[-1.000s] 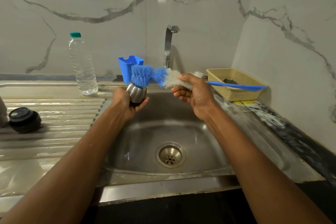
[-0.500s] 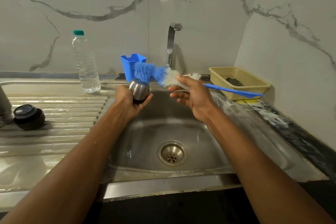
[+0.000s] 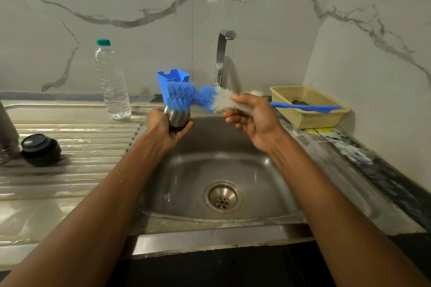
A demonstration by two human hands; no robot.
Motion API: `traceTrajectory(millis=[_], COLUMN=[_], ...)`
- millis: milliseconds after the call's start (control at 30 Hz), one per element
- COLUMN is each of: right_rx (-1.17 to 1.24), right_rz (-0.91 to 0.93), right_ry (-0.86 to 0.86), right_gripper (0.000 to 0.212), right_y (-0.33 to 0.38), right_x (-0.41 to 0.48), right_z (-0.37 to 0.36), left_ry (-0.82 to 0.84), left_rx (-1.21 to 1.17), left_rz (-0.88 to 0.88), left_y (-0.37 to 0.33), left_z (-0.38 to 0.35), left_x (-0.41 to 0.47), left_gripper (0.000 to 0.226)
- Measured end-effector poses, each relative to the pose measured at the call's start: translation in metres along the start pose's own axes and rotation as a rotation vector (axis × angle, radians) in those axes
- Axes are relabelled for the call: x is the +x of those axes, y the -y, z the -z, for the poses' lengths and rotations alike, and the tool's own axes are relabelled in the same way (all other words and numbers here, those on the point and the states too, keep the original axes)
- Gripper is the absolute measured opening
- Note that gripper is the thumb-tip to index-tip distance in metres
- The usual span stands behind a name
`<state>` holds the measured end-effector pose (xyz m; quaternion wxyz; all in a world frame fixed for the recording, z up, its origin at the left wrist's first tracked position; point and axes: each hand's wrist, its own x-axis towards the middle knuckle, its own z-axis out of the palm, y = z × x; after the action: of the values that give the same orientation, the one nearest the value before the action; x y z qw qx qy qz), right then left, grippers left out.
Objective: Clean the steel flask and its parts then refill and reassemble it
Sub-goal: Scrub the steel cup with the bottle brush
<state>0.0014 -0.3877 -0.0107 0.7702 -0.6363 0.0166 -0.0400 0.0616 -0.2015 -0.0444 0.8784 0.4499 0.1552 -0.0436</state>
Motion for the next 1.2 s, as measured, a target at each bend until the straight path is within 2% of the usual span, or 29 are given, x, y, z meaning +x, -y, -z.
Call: traceTrajectory(millis=[67,200,333,500,700,900,1000,1100,1200], right_rx=[0.014,-0.041,-0.078,-0.122,-0.070,-0.067,-0.124,-0.213,-0.248], right_rz=[0.008,0.021,0.062,0.044,0.062,0.053,0.062,0.063,0.061], right_ry=[-0.034,0.011,0.013,0.040,-0.051,-0.100,-0.119,-0.119,-0.105], right_gripper=[0.010,0.011,0.011,0.010,0.012,0.012,0.014,0.017,0.016], right_y=[-0.001,-0.007,-0.001,-0.006,-0.007,-0.009,-0.011,-0.013,-0.013], right_x=[0.000,0.003,0.000,0.002,0.006,0.011,0.013,0.013,0.014], right_z=[0.002,-0.007,-0.001,-0.006,0.001,0.005,0.006,0.008,0.009], left_ry=[0.009,0.030,-0.009,0.003,-0.043,-0.058,-0.140,-0.283,-0.356], left_rx=[0.011,0.049,0.111,0.252,0.364,0.421,0.442,0.604,0.609], left_rz=[0.006,0.000,-0.019,-0.041,-0.151,-0.269,-0.334,-0.435,-0.452], left_y=[0.002,0.005,0.003,0.007,0.007,0.008,0.007,0.005,0.004], left_z=[-0.002,-0.008,-0.005,-0.007,-0.012,-0.009,-0.007,-0.006,-0.004], left_x=[0.000,-0.002,-0.001,0.002,0.003,0.005,0.008,0.008,0.011], left_gripper=[0.035,0.035,0.029,0.039,0.026,0.029,0.034,0.039,0.042])
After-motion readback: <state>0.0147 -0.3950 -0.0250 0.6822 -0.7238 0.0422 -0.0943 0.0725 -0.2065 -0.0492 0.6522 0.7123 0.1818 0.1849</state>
